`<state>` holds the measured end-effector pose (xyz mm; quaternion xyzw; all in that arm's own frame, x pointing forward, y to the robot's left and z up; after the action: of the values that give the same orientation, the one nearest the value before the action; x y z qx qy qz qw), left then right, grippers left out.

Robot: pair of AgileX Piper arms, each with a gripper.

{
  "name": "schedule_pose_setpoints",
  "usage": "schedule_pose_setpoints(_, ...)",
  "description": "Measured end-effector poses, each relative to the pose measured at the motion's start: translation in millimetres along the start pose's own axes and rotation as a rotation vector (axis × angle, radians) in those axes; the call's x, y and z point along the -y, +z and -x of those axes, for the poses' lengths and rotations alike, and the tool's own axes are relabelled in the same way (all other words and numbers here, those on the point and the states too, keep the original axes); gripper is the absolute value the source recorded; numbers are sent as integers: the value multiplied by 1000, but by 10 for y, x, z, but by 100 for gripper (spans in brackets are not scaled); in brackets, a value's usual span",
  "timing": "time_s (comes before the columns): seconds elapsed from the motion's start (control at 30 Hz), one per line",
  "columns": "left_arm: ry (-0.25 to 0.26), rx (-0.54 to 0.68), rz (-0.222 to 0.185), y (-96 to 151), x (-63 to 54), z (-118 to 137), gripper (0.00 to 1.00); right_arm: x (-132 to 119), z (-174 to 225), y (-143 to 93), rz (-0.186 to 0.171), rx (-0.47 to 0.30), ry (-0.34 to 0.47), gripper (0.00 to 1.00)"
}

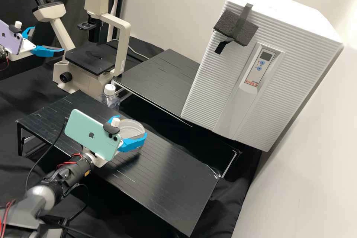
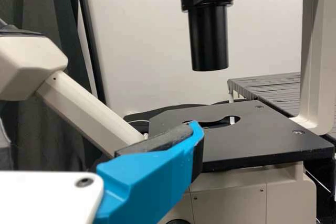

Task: Open the petri dish lid.

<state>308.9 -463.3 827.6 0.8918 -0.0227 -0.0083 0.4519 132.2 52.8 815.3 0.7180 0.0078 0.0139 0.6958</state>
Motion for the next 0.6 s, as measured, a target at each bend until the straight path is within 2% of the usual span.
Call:
schedule_pose_setpoints(0.1, 0, 0, 0, 0, 0, 0, 100, -109, 72, 13, -16, -2, 47, 0)
schedule_pose_setpoints(0.2, 0, 0, 0, 0, 0, 0, 100, -224, 105, 54, -12, 19, 130, 0)
schedule_pose_setpoints(0.3, 0, 0, 0, 0, 0, 0, 100, -308, 81, 137, -16, 72, 199, 0)
schedule_pose_setpoints(0.37, 0, 0, 0, 0, 0, 0, 100, -334, 34, 206, -26, 106, 217, 0)
schedule_pose_setpoints(0.4, 0, 0, 0, 0, 0, 0, 100, -350, 0, 251, -8, 124, 223, 0)
schedule_pose_setpoints(0.47, 0, 0, 0, 0, 0, 0, 100, -365, -51, 318, -7, 138, 222, 0)
schedule_pose_setpoints(0.6, 0, 0, 0, 0, 0, 0, 100, -361, -138, 442, 31, 157, 185, 0)
